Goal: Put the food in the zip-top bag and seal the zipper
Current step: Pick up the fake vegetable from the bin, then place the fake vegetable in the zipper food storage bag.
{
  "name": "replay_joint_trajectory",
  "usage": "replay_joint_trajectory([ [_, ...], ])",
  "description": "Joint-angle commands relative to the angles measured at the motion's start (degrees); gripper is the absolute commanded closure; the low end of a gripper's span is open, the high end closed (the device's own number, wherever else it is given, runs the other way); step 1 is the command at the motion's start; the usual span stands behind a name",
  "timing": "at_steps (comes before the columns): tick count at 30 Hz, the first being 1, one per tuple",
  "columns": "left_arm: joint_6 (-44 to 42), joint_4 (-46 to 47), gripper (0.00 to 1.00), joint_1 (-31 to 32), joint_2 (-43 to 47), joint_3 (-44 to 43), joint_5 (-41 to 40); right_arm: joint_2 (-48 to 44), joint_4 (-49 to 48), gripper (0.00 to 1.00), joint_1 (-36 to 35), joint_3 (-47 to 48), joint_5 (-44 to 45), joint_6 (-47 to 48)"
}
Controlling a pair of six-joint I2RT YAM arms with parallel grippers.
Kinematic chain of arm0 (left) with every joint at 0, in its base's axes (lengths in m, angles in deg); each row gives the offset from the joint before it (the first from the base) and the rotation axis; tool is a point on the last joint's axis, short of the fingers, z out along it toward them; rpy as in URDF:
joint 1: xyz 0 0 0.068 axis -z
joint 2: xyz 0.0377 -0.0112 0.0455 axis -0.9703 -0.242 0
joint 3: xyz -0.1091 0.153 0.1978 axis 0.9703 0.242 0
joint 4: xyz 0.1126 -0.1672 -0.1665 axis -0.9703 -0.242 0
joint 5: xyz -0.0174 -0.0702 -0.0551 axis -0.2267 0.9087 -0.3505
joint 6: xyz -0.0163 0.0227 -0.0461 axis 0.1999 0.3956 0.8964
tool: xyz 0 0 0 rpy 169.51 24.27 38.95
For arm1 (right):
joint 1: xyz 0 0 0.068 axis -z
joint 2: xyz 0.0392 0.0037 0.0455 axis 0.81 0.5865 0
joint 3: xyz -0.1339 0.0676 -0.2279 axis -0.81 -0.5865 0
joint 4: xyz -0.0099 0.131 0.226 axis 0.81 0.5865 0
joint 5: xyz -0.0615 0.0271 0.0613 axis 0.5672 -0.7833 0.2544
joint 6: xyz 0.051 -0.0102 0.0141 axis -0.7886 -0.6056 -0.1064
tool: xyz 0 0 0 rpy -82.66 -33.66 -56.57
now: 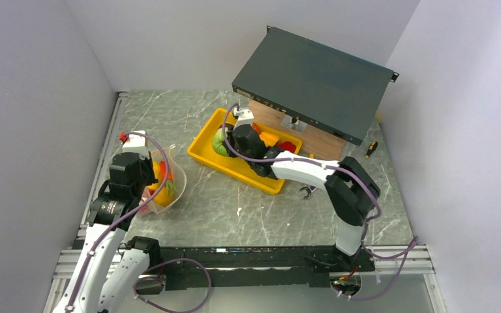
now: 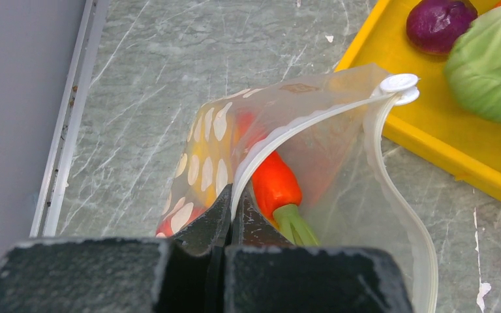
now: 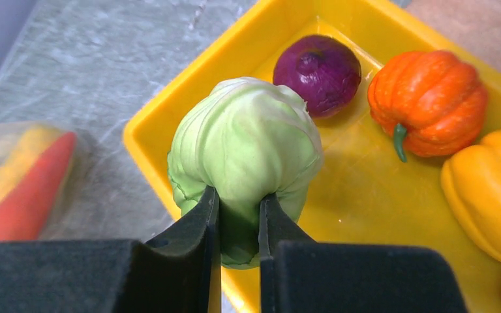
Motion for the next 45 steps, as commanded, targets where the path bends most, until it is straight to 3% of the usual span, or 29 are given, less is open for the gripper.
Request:
replay_joint_trajectory([
  [1, -0.61, 2.21, 1.00, 0.22, 0.82, -0.13, 0.38, -9.86, -1.93, 1.00, -1.36, -3.50, -0.84, 1.31],
  [8, -0.48, 2.04, 1.00, 0.22, 0.83, -0.17, 0.43, -19.38, -4.86, 1.00, -4.27, -7.37, -13.96, 1.62],
  [12, -0.48, 1.91, 1.00, 0.22, 0.92, -0.31, 0.11, -22.25, -6.79, 1.00, -10.45, -6.68, -20.22, 5.05],
  [20, -0.30, 1.54, 1.00, 0.22, 0.95, -0.48, 0.04, -18.78, -13.85, 1.00, -16.95, -5.80, -25.99, 6.83],
  [28, -0.43, 1.80, 1.00, 0.18, 1.47, -0.26, -0.29, -11.05, -11.06, 1.00, -18.03, -1.70, -24.66, 9.09],
  [38, -0.78, 2.56, 1.00, 0.20, 1.20, -0.21, 1.07, -4.40, -0.66, 1.00, -21.82, 9.65, -8.33, 10.87],
  [45, -0.69, 2.61, 1.00, 0.22, 2.06, 0.12, 1.13, 2.22, -0.05, 0.92, -22.54, 15.82, -6.00, 8.57],
])
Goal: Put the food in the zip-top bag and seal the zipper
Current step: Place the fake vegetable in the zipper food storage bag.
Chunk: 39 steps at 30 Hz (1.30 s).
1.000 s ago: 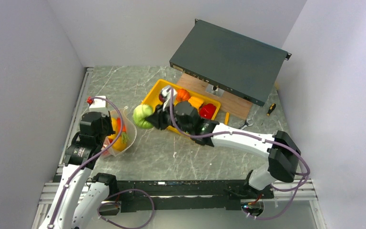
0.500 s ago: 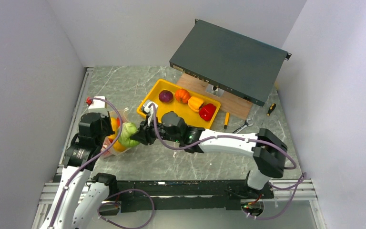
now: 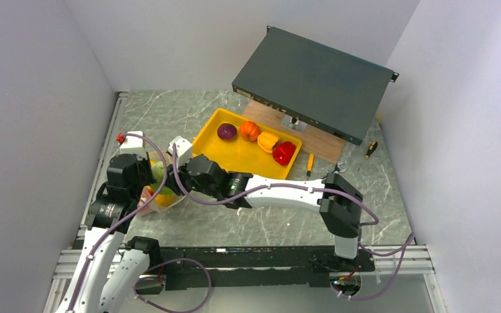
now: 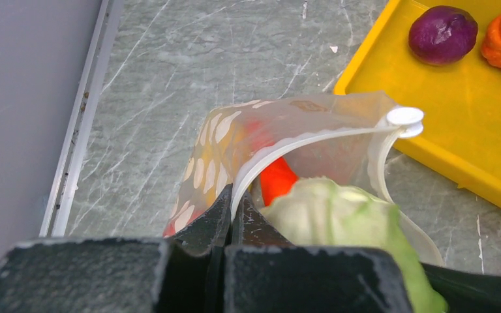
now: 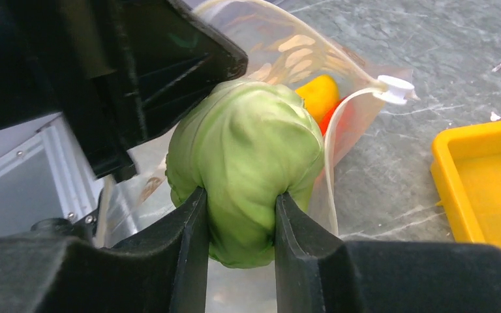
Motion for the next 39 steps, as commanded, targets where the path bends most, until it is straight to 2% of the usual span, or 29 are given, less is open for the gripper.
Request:
replay_joint_trajectory([
  [1, -0.14, 2.31, 1.00, 0.46, 1.07, 0.18, 1.69, 4.30, -0.31, 0.90, -0.28, 5.66, 3.80, -0.89],
  [4, -0.16, 2.34, 1.00, 0.46, 1.06, -0.07, 1.71, 6.19, -1.48, 0.85, -0.33, 5.53, 6.44, -1.63],
  [8, -0.15, 2.62, 1.00, 0.46, 1.67, 0.18, 1.47, 6.32, -7.63, 0.81, -0.09, 2.09, 7.86, -5.08],
  [13, -0.24, 2.60, 1.00, 0.46, 1.72, 0.06, 1.58, 8.20, -15.48, 0.72, 0.64, 1.62, 3.72, -8.39],
  [17, -0.24, 2.69, 1.00, 0.46, 1.89, 0.24, 1.34, 11.30, -15.59, 0.55, 0.99, 4.41, 0.68, -11.69],
  [21, -0.23, 2.43, 1.00, 0.46, 1.58, 0.06, 0.84, 12.16, -15.49, 0.25, 1.05, 4.66, -0.18, -12.03],
  [23, -0.24, 2.34, 1.00, 0.42, 1.69, 0.05, 0.93, 11.09, -15.88, 0.16, 1.04, 3.53, 0.33, -11.62],
  [34, -0.21, 2.35, 1.00, 0.46, 1.06, 0.03, 0.80, 1.93, -12.00, 0.06, 1.03, -2.32, 1.18, -8.85],
  [39, -0.15, 2.32, 1.00, 0.46, 1.02, 0.14, 0.46, -1.37, -7.19, 0.02, 1.12, -3.24, 1.72, -6.33],
])
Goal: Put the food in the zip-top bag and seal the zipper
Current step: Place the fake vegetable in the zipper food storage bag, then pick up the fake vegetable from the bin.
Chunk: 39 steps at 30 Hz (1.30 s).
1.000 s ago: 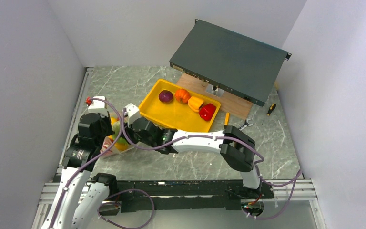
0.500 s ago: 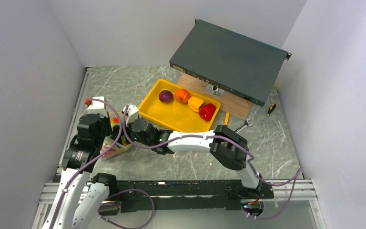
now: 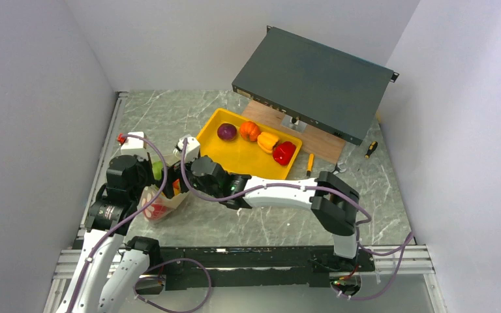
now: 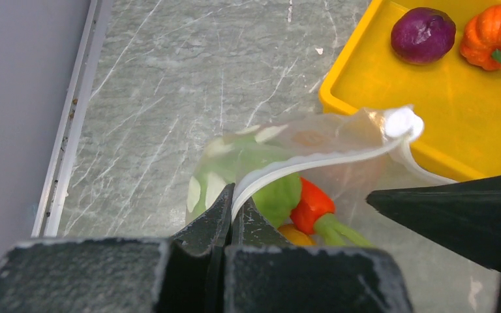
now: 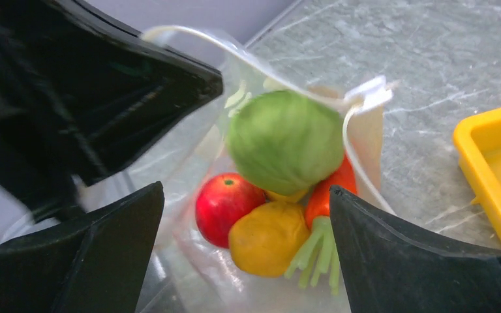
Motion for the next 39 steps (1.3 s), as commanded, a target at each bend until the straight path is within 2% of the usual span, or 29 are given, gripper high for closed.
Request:
replay_joint_trajectory([
  [1, -0.19, 2.33, 1.00, 0.00, 0.02, 0.07, -0.85, -6.11, 3.19, 0.02, 0.07, -0.38, 0.73, 3.41],
  [7, -0.27, 2.60, 1.00, 0.00, -0.07, 0.17, -0.52, -13.27, 3.85, 0.03, 0.13, -5.59, 1.79, 4.91],
  [14, -0.19, 2.09, 1.00, 0.00, -0.63, -0.04, -0.55, -15.61, 6.76, 0.17, 0.50, -5.70, 3.27, 3.69],
  [21, -0.26, 2.06, 1.00, 0.00, -0.73, -0.10, -1.20, -21.93, 6.60, 0.20, 2.91, -11.09, 10.59, 6.05],
  [29, -0.17, 2.03, 1.00, 0.04, -1.30, -0.06, -1.39, -27.00, 11.15, 0.10, 14.06, -19.64, 19.73, 6.23],
  [33, -0.11, 1.83, 1.00, 0.00, -1.55, -0.23, -1.38, -23.92, 17.01, 0.07, 18.50, -18.85, 23.86, 11.71],
  [39, -0.02, 1.82, 1.00, 0.00, -1.65, -0.15, -1.53, -13.20, 26.74, 0.02, 18.82, -11.67, 34.62, 22.25],
])
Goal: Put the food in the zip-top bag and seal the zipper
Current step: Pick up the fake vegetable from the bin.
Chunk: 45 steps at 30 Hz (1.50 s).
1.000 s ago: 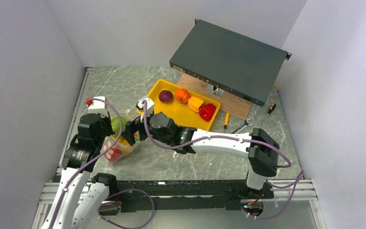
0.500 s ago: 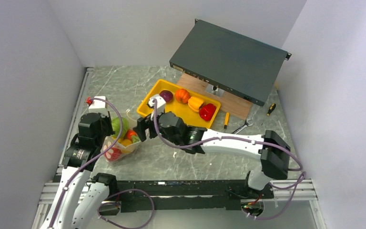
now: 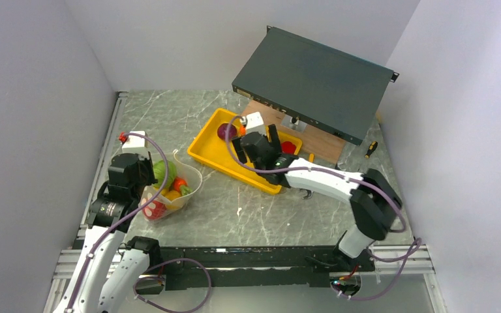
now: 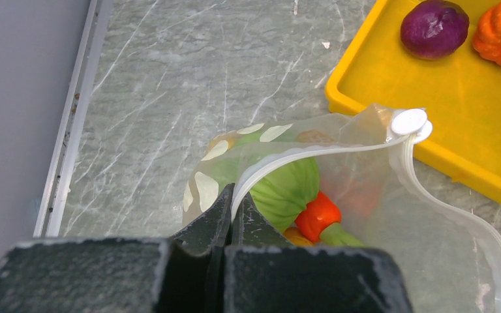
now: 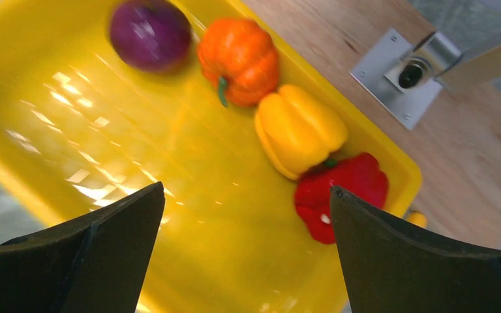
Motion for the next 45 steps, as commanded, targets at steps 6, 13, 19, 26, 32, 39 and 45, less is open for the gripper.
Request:
replay_joint_trajectory([
  [6, 0.07, 1.65, 1.00, -0.02, -0.07, -0.14, -0.97, 18.61, 15.57, 0.01, -0.47, 12.14, 21.94, 15.23],
  [13, -0.06, 1.74, 1.00, -0.02, -0.31, -0.14, -0.78, 25.35, 18.94, 0.01, 0.87, 15.18, 23.64, 19.15],
  [19, -0.06, 2.08, 1.00, -0.02, 0.22, 0.03, -0.65, 27.70, 22.96, 0.01, 3.84, 16.99, 24.01, 16.79],
  [26, -0.10, 2.01, 1.00, -0.02, -0.16, -0.13, -0.58, 28.30, 24.78, 0.01, 4.60, 16.92, 21.76, 15.31],
  [32, -0.02, 1.86, 1.00, -0.02, -0.24, -0.09, -0.40, 30.06, 24.87, 0.01, 5.54, 16.12, 21.69, 14.79],
  [39, -0.03, 1.80, 1.00, -0.02, -0.44, -0.09, -0.22, 30.49, 27.25, 0.03, 5.99, 16.94, 22.37, 12.59],
  [45, -0.10, 1.93, 1.00, -0.02, -0.75, -0.13, -0.35, 31.55, 28.83, 0.17, 5.99, 18.62, 20.17, 12.10],
])
